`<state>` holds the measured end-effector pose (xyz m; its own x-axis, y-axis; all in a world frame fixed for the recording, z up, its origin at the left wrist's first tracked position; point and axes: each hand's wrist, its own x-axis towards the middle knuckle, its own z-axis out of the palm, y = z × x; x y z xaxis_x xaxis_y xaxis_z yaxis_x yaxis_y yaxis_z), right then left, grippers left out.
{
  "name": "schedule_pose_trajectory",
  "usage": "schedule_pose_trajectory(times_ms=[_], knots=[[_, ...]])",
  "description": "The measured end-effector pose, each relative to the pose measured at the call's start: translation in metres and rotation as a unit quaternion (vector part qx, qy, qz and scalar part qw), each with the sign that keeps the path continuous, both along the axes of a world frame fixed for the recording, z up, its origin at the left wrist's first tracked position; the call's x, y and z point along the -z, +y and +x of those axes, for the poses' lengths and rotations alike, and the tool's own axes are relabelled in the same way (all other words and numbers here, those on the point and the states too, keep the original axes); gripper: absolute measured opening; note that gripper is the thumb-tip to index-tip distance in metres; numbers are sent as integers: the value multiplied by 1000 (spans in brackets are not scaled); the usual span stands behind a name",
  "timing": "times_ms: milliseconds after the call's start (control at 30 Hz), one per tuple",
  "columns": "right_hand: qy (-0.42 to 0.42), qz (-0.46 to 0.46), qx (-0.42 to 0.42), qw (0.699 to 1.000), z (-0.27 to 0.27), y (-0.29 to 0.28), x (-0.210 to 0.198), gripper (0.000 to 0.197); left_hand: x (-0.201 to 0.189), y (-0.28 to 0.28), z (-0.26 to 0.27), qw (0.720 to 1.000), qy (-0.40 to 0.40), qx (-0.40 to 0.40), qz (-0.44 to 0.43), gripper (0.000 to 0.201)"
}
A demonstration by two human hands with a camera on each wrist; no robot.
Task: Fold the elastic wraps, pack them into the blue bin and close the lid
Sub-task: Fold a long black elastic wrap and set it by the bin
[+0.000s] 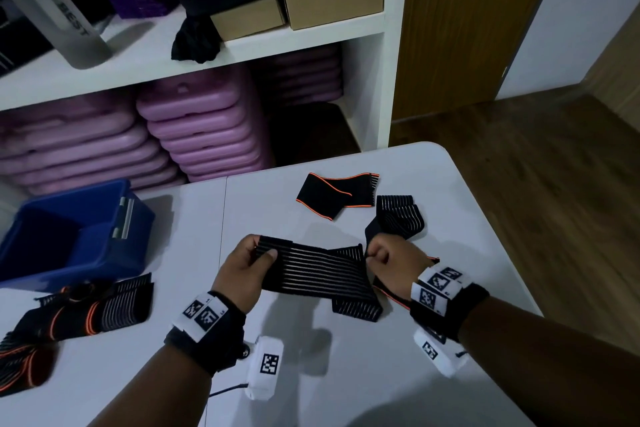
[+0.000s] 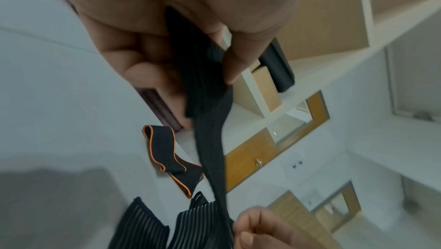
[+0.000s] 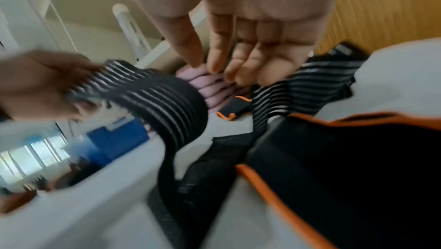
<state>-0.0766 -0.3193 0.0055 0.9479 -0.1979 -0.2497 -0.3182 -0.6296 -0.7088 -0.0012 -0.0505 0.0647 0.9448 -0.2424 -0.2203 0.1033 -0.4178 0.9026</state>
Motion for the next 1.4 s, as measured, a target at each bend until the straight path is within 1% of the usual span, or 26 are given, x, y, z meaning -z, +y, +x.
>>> schedule_pose_trajectory(times_ms=[33, 133, 167, 200, 233, 333, 400, 433, 500, 600, 633, 700, 733, 767, 800, 900, 933, 1000, 1067, 1133, 1167, 1233, 1267, 1300, 1367, 1400], knots=[[21, -28, 1, 999, 2, -5, 1, 15, 0, 2, -1, 1000, -14, 7, 18, 17], [125, -77, -42, 988, 8, -10, 4, 65, -3, 4, -8, 998, -29, 50, 21, 39], [150, -85, -59, 983, 10, -10, 5, 73, -5, 4, -11, 997, -44, 62, 30, 43], [166, -90, -74, 979, 12, -8, 7, 76, -6, 5, -13, 995, -61, 72, 37, 43], [176, -93, -86, 976, 14, -9, 8, 72, -8, 5, -15, 994, -70, 78, 44, 43], [191, -114, -105, 969, 15, -10, 1, 50, -9, 6, -21, 995, -37, 86, 38, 46], [169, -110, -100, 974, 14, -7, -7, 46, -6, 10, -20, 996, -31, 79, 39, 49], [144, -105, -87, 980, 12, -5, -13, 44, -7, 13, -20, 996, -34, 73, 45, 49], [73, -91, -66, 991, 8, 3, -28, 34, -7, 18, -16, 994, -61, 62, 73, 45], [-7, -10, -52, 999, -2, 17, -54, 17, -15, 17, -14, 969, -138, 90, 182, 28], [-18, 19, -53, 998, -6, 22, -64, 14, -21, 14, -17, 957, -157, 115, 214, 33], [-33, 54, -57, 996, -14, 35, -83, 10, -33, 3, -26, 938, -189, 170, 237, 61], [-39, 65, -59, 995, -17, 40, -91, 9, -37, -4, -30, 931, -205, 189, 233, 68], [-46, 74, -61, 994, -19, 45, -97, 10, -40, -10, -34, 927, -222, 205, 223, 69], [-55, 81, -64, 993, -20, 48, -102, 10, -40, -16, -36, 924, -240, 215, 207, 63], [-92, 125, -61, 986, -23, 52, -115, 5, -43, -28, -40, 920, -285, 227, 143, 24], [-103, 139, -52, 984, -24, 51, -116, 10, -45, -30, -40, 919, -295, 228, 126, 17], [-109, 156, -34, 981, -27, 46, -114, 26, -53, -31, -41, 918, -311, 224, 101, 12], [-98, 143, -36, 984, -28, 39, -107, 34, -67, -31, -41, 918, -325, 213, 79, 10], [-84, 104, -48, 990, -27, 35, -98, 24, -84, -29, -39, 914, -341, 210, 63, 12], [-81, 87, -47, 992, -25, 33, -92, 23, -93, -27, -38, 910, -350, 212, 61, 13], [-72, 78, -31, 994, -19, 32, -80, 38, -110, -23, -34, 904, -364, 216, 59, 13], [-61, 84, -19, 994, -17, 33, -76, 40, -119, -20, -32, 903, -367, 214, 56, 14], [-51, 89, -16, 995, -14, 34, -73, 37, -126, -18, -29, 905, -368, 210, 48, 16], [-20, 84, -31, 996, -10, 39, -69, 23, -141, -10, -23, 910, -365, 193, 26, 19], [-4, 76, -36, 996, -9, 41, -66, 20, -148, -6, -19, 912, -368, 183, 17, 19]])
